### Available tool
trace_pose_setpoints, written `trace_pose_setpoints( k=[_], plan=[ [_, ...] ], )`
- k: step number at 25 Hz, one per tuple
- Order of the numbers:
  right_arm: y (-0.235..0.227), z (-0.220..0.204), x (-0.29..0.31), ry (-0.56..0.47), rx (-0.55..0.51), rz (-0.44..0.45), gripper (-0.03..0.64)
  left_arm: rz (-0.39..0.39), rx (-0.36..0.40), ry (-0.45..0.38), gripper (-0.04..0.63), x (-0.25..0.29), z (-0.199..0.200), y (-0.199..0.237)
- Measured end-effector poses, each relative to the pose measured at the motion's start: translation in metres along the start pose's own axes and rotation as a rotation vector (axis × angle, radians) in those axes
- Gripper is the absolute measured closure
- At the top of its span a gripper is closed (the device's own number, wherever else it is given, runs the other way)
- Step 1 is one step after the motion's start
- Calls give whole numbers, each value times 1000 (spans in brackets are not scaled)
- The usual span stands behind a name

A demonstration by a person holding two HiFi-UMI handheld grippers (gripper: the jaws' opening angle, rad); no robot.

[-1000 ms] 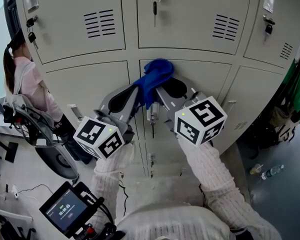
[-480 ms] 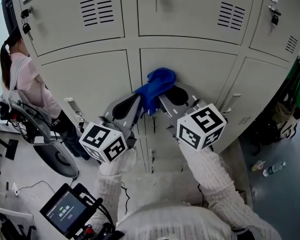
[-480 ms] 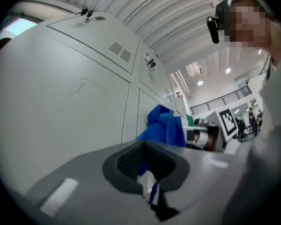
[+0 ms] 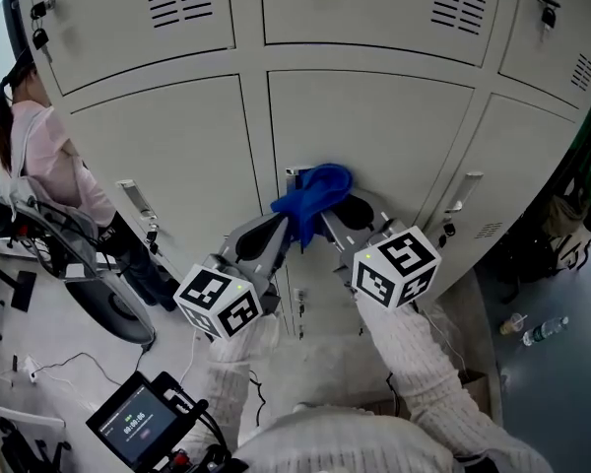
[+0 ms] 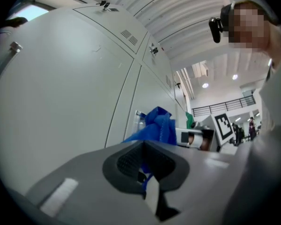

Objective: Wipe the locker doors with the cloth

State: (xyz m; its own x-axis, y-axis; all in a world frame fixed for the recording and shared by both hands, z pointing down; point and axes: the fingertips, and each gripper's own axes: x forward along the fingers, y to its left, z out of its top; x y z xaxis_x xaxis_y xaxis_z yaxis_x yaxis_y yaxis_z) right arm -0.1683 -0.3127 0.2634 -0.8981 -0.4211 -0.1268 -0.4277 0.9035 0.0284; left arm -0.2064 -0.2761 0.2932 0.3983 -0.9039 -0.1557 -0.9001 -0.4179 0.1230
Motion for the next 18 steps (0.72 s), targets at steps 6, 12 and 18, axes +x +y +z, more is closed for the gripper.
trace_pose_setpoints(
  k=[6,12,18],
  plan=[
    [-9,-55,-12,71,59,-50,569,19,-67,61,595,-13,-42,-2],
    [-12,-107,-19,159,124,-78,569,26,-141,151,595,-21,-95,-5],
    [-13,-148,-26,247,160,-97,569,19,-188,211,595,-20,-124,-13]
  ],
)
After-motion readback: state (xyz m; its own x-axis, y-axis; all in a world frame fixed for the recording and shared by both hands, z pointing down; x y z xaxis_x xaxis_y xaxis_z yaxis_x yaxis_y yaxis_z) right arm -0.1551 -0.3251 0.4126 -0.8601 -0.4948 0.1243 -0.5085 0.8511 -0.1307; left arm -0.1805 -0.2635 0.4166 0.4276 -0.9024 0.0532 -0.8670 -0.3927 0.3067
